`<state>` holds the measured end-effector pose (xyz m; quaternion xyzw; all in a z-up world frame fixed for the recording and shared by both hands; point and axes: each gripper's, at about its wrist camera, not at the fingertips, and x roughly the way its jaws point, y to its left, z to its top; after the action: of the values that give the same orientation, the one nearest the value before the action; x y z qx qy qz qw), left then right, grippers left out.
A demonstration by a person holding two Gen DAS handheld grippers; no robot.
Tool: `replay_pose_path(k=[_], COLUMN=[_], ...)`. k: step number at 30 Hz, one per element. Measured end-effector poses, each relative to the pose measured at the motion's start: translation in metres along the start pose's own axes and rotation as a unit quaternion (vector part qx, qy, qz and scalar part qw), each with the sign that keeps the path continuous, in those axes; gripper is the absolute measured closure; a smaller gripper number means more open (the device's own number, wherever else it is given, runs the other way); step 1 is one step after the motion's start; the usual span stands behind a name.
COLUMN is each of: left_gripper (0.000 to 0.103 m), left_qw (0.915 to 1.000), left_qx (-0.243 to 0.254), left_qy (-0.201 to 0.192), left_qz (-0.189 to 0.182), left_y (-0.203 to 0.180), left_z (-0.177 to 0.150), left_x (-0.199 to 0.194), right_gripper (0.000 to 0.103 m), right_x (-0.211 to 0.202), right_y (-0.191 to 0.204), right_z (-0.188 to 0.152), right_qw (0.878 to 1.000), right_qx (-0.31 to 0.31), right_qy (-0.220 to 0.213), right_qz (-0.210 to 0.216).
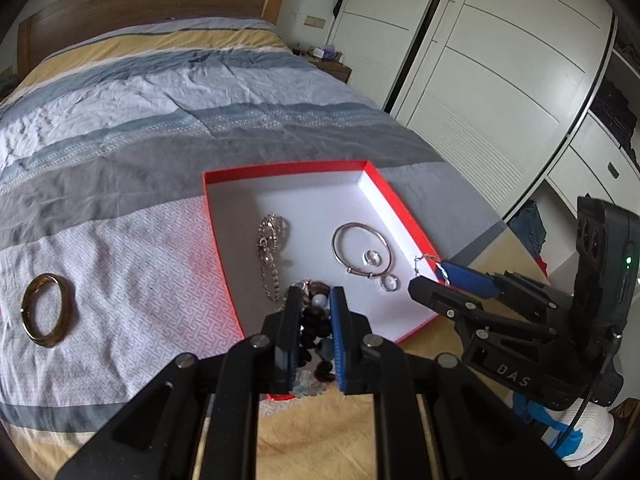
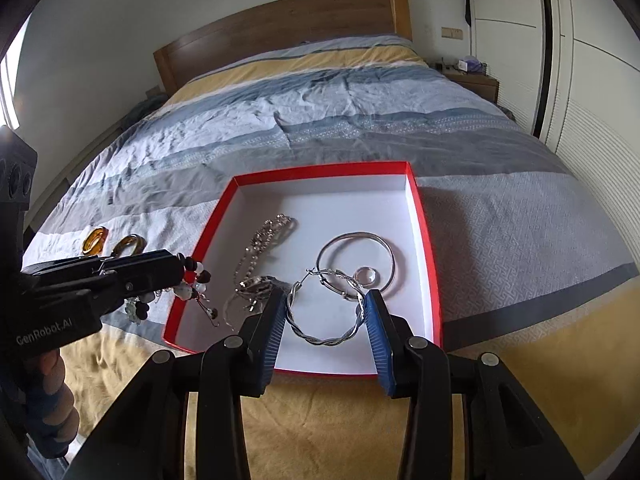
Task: Organize jewelry
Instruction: 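Carry the bracelet and hoop into the red box while both tools open to drop them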
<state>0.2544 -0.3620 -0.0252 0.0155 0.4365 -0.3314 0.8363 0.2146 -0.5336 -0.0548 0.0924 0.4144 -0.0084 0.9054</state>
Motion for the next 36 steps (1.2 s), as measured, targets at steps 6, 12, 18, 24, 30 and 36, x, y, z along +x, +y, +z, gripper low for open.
replay_pose_path(k=[6, 12, 18, 24, 30, 36], left_gripper=[0.090, 0.090, 0.089, 0.089, 0.089, 0.084], left_qw=[0.9996, 0.9990, 0.9990, 0.9989, 0.9988, 0.9987], left_qx=[-0.005, -0.009, -0.005, -0.005, -0.006, -0.011], left_qy=[0.026, 0.040, 0.040, 0.042, 0.042, 0.046], left_qz=[0.011, 0.017, 0.017, 0.021, 0.026, 0.021], left_y=[0.006, 0.014, 0.013, 0.013, 0.014, 0.015], left_z=[-0.009, -0.017, -0.017, -0.019, -0.021, -0.020], left_x=[0.038, 0.054, 0.056, 0.056, 0.054, 0.050], right_gripper=[0.063, 0.062, 0.062, 0.062, 0.062, 0.061], right_x=[0.028, 0.044, 0.052, 0.054, 0.053, 0.047], right_y=[-0.011, -0.011, -0.007, -0.006, -0.006, -0.006], right_z=[-0.010, -0.016, -0.016, -0.016, -0.014, -0.013], right_qw=[1.000, 0.999, 0.998, 0.997, 0.997, 0.997], right_qx=[0.009, 0.002, -0.019, -0.029, -0.028, -0.020], right_qy=[0.023, 0.038, 0.061, 0.073, 0.075, 0.072], right_qz=[-0.001, -0.001, -0.018, -0.025, -0.023, -0.021])
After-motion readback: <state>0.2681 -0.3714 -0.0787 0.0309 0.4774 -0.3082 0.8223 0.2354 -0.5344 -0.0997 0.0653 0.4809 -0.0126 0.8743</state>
